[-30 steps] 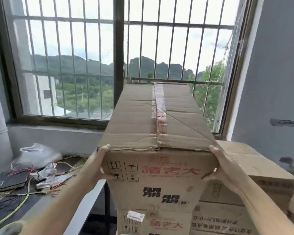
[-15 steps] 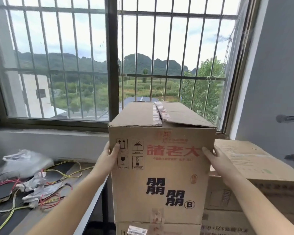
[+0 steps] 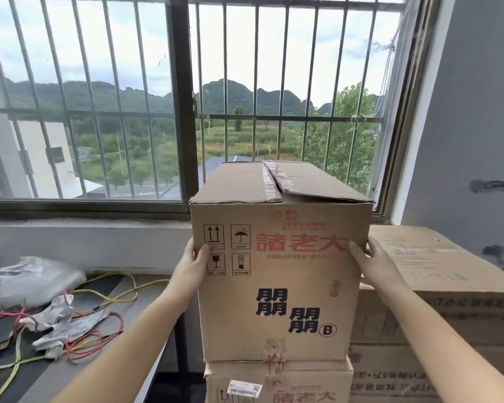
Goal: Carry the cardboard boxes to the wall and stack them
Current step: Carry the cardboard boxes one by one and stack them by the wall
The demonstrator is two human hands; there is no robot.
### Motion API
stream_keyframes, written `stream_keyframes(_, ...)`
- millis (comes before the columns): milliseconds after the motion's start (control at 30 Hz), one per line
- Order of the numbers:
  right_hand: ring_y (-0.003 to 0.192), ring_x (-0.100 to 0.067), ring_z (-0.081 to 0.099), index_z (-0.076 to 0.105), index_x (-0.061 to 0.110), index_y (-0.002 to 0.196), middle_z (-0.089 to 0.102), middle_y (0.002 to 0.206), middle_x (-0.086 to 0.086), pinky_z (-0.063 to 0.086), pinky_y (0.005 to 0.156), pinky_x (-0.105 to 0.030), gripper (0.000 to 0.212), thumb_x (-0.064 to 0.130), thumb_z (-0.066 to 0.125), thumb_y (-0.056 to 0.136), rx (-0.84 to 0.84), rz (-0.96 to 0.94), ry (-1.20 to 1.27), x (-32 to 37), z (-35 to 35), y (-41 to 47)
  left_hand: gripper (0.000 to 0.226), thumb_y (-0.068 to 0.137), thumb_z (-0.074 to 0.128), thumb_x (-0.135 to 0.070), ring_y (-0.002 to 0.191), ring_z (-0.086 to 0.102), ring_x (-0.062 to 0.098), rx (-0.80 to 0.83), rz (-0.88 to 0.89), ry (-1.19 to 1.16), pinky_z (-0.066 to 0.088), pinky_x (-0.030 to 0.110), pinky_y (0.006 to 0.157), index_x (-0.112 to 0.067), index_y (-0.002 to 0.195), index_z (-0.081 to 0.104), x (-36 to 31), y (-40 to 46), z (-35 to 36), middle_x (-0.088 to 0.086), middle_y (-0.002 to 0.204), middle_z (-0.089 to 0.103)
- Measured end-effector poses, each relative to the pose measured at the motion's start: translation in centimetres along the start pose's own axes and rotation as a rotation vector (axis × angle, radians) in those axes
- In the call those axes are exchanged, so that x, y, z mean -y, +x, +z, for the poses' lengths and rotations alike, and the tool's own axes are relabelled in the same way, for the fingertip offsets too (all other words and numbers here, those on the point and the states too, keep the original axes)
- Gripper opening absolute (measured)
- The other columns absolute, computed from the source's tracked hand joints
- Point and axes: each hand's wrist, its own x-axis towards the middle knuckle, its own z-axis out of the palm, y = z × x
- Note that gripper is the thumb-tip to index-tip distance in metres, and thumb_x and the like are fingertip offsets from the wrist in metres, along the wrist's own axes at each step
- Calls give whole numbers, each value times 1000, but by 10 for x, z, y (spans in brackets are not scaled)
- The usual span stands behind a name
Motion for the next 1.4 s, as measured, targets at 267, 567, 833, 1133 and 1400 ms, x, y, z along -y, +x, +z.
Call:
stream_keyframes(267, 111, -8, 52, 36, 29, 145, 48, 133, 9, 44, 102, -41, 53, 37, 54, 95, 40, -13, 47, -4, -9, -55, 49, 97, 48, -26, 134, 35, 9, -156, 332, 127, 29, 40, 113, -31, 143, 33, 9, -42, 8, -7, 142, 41)
stream_keyframes(567, 106, -7, 64, 49, 38, 130, 66, 118, 12, 55, 84, -26, 81, 83, 57, 63, -62, 8, 139, -73, -69, -208, 38, 97, 46, -8, 105, 54, -11, 230, 360, 90, 38, 0, 82, -28, 129, 47, 51, -115, 49, -12, 114, 62)
stream_keyframes(833, 95, -10, 68, 52, 33, 120, 71, 106, 14, 57, 74, -21, 95, 90, 63, 44, -501, 381, 213, -154, -114, -387, 26, 97, 41, -23, 108, 58, 7, 583, -13, 155, 44, 36, 97, -42, 114, 49, 114, -202, 93, -12, 108, 64)
stream_keyframes(1133, 77, 3, 69, 50, 26, 120, 74, 90, 13, 53, 61, -13, 117, 93, 63, 25, -914, 603, 285, -165, -153, -574, 25, 97, 43, -16, 94, 61, -3, 1002, 6, 212, 48, 26, 84, -34, 112, 54, 115, -326, 172, -10, 95, 69)
stream_keyframes(1400, 85, 0, 69, 54, 37, 112, 72, 97, 9, 55, 65, -18, 106, 97, 56, 25, -1146, 706, 213, -155, -208, -732, 26, 97, 41, -4, 77, 64, -3, 1281, -1, 125, 48, 14, 71, -19, 113, 56, 116, -489, 232, 8, 97, 68)
